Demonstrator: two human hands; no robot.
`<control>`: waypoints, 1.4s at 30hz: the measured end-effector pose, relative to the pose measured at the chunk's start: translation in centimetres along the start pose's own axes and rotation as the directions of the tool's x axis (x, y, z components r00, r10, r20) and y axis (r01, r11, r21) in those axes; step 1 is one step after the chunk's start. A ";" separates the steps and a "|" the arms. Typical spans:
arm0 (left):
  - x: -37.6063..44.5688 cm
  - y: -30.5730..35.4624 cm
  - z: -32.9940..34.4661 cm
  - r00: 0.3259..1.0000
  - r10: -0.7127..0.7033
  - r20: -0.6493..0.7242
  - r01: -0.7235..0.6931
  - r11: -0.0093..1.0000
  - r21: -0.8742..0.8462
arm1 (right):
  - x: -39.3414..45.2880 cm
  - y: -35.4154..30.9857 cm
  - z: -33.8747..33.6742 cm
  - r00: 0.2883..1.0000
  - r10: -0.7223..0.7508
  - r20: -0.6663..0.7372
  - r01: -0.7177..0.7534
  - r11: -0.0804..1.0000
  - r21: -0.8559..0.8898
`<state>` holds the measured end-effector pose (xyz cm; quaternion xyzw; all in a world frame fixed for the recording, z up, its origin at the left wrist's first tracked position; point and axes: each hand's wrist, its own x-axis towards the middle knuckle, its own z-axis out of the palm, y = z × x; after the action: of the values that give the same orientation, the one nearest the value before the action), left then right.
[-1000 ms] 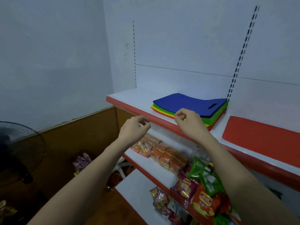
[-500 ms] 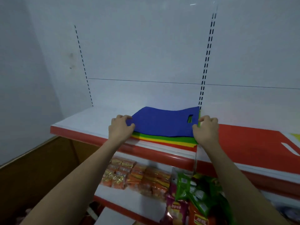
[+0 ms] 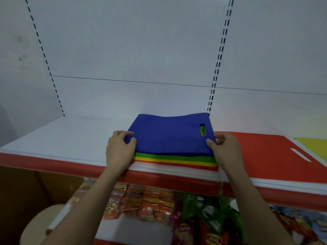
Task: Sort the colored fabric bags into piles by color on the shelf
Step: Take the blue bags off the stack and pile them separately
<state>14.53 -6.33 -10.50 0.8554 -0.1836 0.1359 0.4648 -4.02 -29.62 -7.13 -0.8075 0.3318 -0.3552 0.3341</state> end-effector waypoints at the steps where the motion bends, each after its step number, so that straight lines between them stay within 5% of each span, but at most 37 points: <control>1: 0.1 -0.3 0.0 1.000 -0.006 -0.005 0.006 0.999 -0.033 | 0.0 0.2 0.1 1.000 -0.003 -0.020 0.003 1.000 0.007; 15: 0.9 -0.4 0.2 0.996 -0.060 0.063 0.057 0.998 0.039 | 0.1 0.4 0.1 0.995 -0.010 -0.098 -0.007 0.986 -0.164; 20: 2.2 0.2 -1.0 0.963 -0.157 0.218 0.134 0.984 0.114 | -0.3 -0.9 0.0 0.995 0.054 -0.083 -0.068 0.982 -0.178; 25: 2.9 3.5 -3.8 0.983 0.009 0.186 -0.083 0.915 0.396 | -0.6 -3.3 -0.8 0.989 -0.008 -0.149 -0.015 0.988 -0.151; 29: 3.4 5.1 -5.2 0.956 0.073 0.284 -0.038 0.991 -0.125 | -2.1 -5.0 -3.5 0.978 0.093 -0.186 -0.058 0.981 0.186; 33: 2.0 7.1 -5.5 0.852 0.135 0.506 0.195 0.815 -0.546 | -5.0 -4.7 -7.4 0.957 0.157 -0.246 -0.077 0.949 0.307; 38: -1.8 11.1 -3.2 0.714 0.253 0.653 0.269 0.762 -0.589 | -9.4 -3.2 -12.6 0.934 0.142 -0.327 -0.070 0.972 0.224; 42: -5.1 14.5 -0.2 0.679 0.290 0.674 0.184 0.822 -0.539 | -11.9 -0.5 -17.8 0.913 0.191 -0.359 -0.130 0.974 0.187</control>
<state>3.57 -12.45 -1.62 0.6521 -0.4114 -0.2643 0.5794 -24.26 -25.53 -1.58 -0.6654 0.4253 -0.4996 0.3560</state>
